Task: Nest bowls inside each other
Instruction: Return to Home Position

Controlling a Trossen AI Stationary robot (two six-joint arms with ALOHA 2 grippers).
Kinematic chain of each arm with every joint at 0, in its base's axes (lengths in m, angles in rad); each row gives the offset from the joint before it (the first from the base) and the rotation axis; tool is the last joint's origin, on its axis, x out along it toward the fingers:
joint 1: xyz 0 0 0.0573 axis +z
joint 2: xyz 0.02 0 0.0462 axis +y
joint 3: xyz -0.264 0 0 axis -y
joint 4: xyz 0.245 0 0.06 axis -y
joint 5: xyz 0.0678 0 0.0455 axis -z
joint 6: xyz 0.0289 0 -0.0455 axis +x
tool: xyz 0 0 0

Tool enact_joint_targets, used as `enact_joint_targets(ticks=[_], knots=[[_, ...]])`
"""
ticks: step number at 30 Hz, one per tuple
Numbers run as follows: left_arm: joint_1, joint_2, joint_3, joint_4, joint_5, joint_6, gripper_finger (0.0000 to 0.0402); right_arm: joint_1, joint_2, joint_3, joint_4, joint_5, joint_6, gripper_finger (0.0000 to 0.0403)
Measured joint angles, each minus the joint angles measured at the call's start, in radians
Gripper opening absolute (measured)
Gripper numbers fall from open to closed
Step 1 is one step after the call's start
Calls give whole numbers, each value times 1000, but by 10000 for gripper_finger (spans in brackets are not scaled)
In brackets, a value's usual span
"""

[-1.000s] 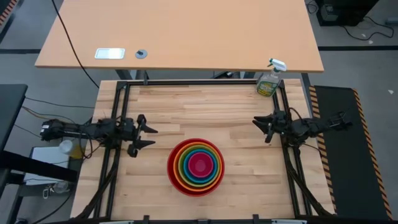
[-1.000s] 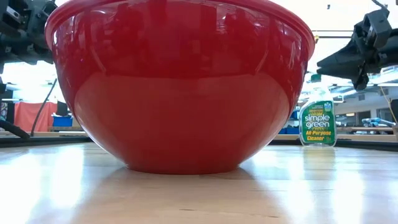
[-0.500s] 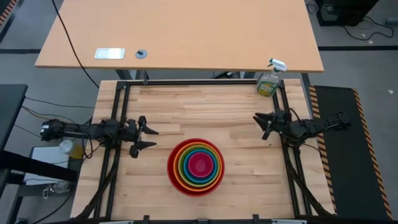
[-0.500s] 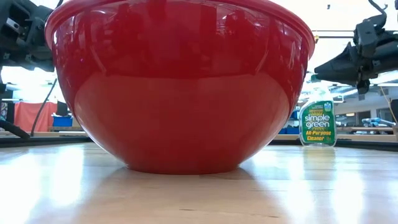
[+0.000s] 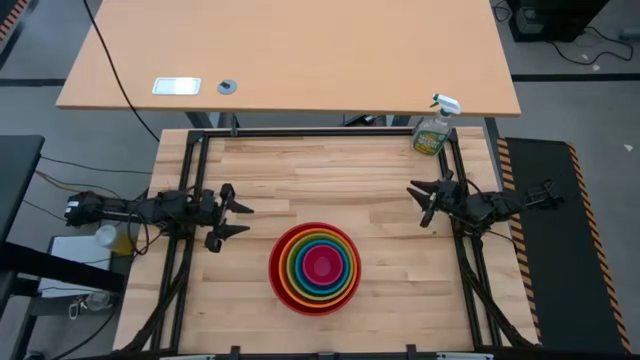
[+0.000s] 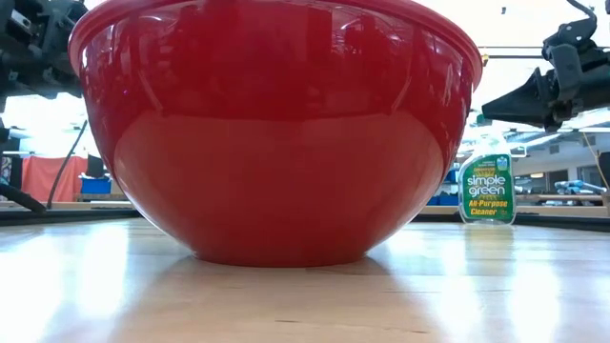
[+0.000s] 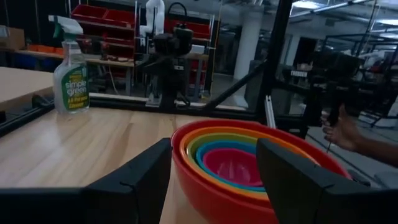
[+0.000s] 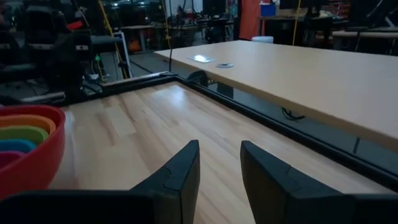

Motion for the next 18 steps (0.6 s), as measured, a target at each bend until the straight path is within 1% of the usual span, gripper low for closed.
enact_joint_targets(ticks=[18], knots=[[0,0,0,-16,0,10,238,0,0,0,-12,-2,2,124]])
